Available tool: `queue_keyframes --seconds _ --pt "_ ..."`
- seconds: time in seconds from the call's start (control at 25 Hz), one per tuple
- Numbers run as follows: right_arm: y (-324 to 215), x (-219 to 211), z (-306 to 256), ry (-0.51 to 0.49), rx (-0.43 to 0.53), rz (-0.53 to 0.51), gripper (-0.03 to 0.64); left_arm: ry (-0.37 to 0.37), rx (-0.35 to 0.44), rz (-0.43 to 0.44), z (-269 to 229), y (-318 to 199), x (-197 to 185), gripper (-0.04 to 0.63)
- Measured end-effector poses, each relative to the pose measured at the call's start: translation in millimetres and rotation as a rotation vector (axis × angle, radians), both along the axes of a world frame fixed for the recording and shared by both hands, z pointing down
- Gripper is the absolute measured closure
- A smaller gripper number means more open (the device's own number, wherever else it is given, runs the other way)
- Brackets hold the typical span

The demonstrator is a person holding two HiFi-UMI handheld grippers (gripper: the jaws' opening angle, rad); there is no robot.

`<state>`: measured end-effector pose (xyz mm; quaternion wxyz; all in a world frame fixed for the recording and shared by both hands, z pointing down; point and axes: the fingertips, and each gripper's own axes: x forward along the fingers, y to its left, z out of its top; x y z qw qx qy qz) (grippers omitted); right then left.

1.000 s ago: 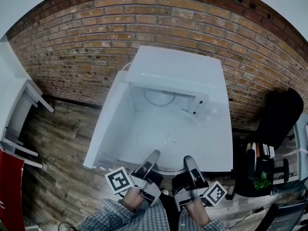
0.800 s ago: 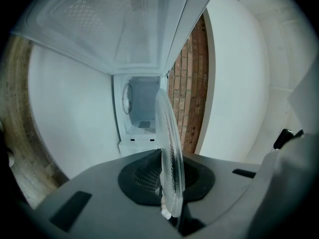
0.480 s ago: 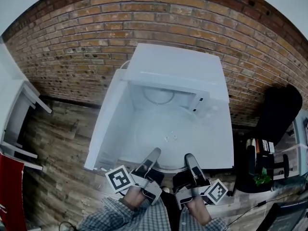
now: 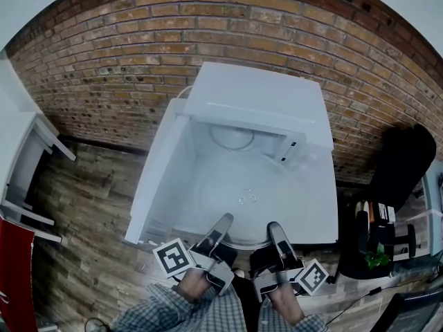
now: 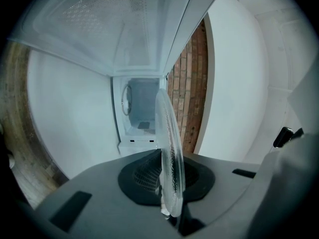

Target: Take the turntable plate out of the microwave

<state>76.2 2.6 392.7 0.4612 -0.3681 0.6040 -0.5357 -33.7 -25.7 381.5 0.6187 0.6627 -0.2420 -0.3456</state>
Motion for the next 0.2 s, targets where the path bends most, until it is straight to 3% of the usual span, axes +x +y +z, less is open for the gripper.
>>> queue_keyframes --seconds 0.2 --pt "-1.0 -3.5 -1.2 -0.004 0.001 -0.002 0.561 -0.002 0.000 0.000 -0.5 -0.7 -3.4 0.560"
